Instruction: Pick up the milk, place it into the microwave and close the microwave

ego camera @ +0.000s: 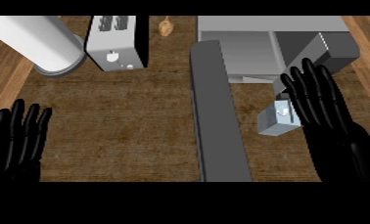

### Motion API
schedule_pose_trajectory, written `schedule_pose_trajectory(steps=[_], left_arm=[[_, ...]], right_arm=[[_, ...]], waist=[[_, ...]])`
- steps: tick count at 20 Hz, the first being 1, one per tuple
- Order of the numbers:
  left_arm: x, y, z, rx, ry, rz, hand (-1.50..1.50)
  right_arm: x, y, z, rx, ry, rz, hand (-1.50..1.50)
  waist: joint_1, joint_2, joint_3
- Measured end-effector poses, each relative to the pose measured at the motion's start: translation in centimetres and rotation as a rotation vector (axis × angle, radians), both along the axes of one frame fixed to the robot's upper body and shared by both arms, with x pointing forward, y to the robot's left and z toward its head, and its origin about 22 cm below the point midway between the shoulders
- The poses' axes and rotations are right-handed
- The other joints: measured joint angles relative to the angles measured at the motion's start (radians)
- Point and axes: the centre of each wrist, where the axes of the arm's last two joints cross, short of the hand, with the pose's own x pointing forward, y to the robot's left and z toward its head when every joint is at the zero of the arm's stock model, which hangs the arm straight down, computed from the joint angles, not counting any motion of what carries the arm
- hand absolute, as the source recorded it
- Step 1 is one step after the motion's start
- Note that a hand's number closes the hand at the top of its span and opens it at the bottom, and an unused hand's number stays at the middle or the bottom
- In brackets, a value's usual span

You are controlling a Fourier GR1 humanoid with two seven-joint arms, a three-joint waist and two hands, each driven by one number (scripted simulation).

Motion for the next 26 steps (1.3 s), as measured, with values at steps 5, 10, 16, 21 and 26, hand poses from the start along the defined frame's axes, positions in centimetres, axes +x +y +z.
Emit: schedule_pose_trajectory(steps=[5, 10, 16, 21, 26], left_arm=[[-1.1, 0.4, -1.1, -0.005, 0.003, 0.003, -1.50], [-2.2, 0.6, -0.6, -0.006, -0.003, -0.002, -1.50], [-3.1, 1.2, -1.6, -0.005, 0.004, -0.002, -1.50], [-3.4, 1.7, -1.5, -0.007, 0.005, -0.001, -1.50], [-4.0, 1.5, -1.3, -0.003, 0.001, -0.005, -1.50]], right_arm=[[0.3, -1.1, -2.0, -0.012, 0.035, -0.066, -1.50], [2.1, -2.3, -4.0, -0.008, 0.077, -0.112, -1.50], [3.1, -3.9, -7.2, -0.027, 0.120, -0.173, -1.50], [3.1, -4.8, -10.1, -0.041, 0.145, -0.213, -1.50], [2.5, -7.3, -12.4, -0.056, 0.158, -0.240, -1.50]], waist=[[0.000, 0.000, 0.000], [0.001, 0.001, 0.000], [0.002, 0.001, 0.000], [0.001, 0.001, 0.000], [0.000, 0.001, 0.000]])
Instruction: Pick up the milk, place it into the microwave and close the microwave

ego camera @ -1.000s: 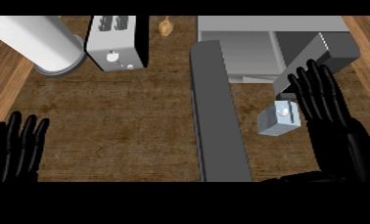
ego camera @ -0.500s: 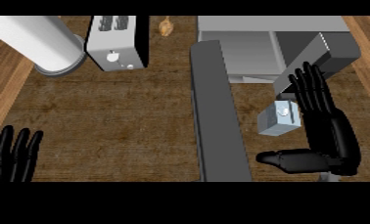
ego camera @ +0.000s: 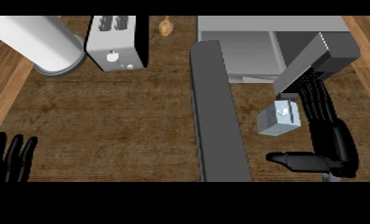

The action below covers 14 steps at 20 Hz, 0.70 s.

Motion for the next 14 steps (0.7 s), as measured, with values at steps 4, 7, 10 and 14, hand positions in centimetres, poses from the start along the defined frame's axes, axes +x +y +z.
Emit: schedule_pose_trajectory(steps=[4, 7, 10, 14], left_arm=[[0.1, 0.3, 0.6, -0.001, -0.011, -0.002, -1.50], [-0.1, 0.1, -0.1, -0.001, -0.010, -0.005, -1.50], [-0.5, 0.4, 0.0, -0.004, -0.013, -0.004, -1.50], [-0.7, 0.0, -0.2, -0.003, -0.007, -0.012, -1.50]], right_arm=[[-0.1, -1.1, -1.9, -0.013, 0.019, -0.005, -1.50], [0.0, -2.1, -3.4, -0.015, 0.022, 0.006, -1.50], [0.3, -2.5, -5.0, -0.027, 0.020, 0.014, -1.50], [0.8, -3.0, -5.7, -0.046, 0.005, 0.027, -1.50]], waist=[[-0.001, 0.000, 0.000], [0.001, 0.000, 0.000], [0.002, 0.000, 0.000], [0.001, 0.000, 0.000]])
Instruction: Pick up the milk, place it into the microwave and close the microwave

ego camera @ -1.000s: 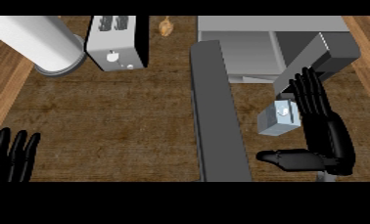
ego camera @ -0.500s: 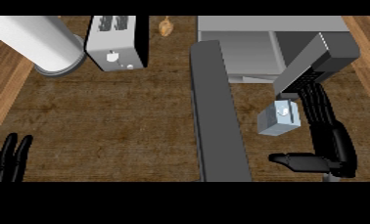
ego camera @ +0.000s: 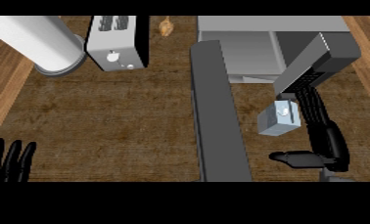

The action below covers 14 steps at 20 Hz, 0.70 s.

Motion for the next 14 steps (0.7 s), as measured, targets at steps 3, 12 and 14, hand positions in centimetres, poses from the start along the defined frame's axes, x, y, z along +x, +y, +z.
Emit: schedule_pose_trajectory(steps=[3, 12, 14], left_arm=[[0.0, -0.1, 0.2, -0.002, -0.004, 0.002, -1.50], [-0.3, 0.0, -0.1, 0.004, -0.004, 0.005, -1.50], [-0.3, 0.1, 0.0, 0.004, 0.000, 0.006, -1.50]], right_arm=[[0.6, -0.6, -0.8, -0.005, -0.005, 0.005, -1.50], [2.4, -1.5, -3.9, -0.058, 0.022, -0.082, -1.50], [2.9, -1.9, -4.4, -0.090, 0.031, -0.117, -1.50]], waist=[[0.000, 0.000, 0.000], [0.005, 0.002, 0.000], [0.006, 0.001, 0.000]])
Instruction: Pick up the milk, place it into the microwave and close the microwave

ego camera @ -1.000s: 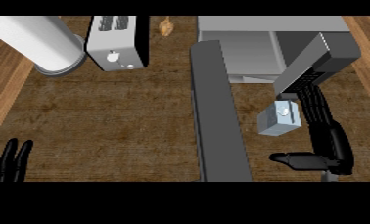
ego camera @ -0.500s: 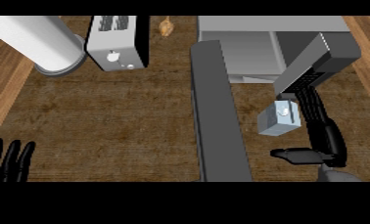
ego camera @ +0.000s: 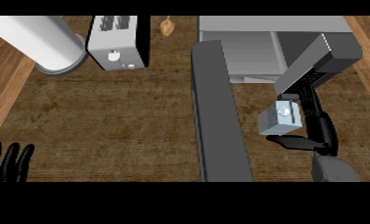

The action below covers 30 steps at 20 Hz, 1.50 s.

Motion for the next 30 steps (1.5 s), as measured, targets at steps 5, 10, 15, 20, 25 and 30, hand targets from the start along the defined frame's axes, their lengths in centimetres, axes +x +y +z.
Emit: schedule_pose_trajectory(steps=[5, 10, 15, 20, 25, 30], left_arm=[[-0.1, -0.1, 0.0, 0.001, 0.003, -0.003, -1.50], [0.2, -0.2, 0.2, -0.009, -0.005, -0.010, -1.50], [0.0, 0.1, 0.4, -0.005, 0.005, -0.010, -1.50], [0.2, 0.3, 0.1, -0.017, 0.015, -0.011, -1.50], [0.9, 0.6, -0.6, -0.026, 0.019, -0.004, -1.50], [0.4, 1.1, -0.5, -0.020, 0.019, -0.007, -1.50]], right_arm=[[-0.5, -1.3, -1.9, -0.041, 0.018, -0.050, -1.50], [-0.4, -2.3, -3.0, 0.045, 0.041, 0.055, -1.50], [-0.4, -2.0, -3.4, 0.129, 0.105, 0.230, 1.50], [0.7, -0.1, -3.0, 0.139, 0.044, 0.251, 1.50], [1.3, 1.1, -2.5, 0.091, -0.067, 0.158, 1.50], [1.5, 2.4, -1.7, 0.143, -0.134, 0.163, 1.50]], waist=[[0.000, -0.001, -0.001], [0.004, 0.000, -0.001], [0.008, 0.002, 0.001], [0.002, 0.001, 0.001], [-0.006, -0.001, 0.000], [-0.008, -0.002, 0.000]])
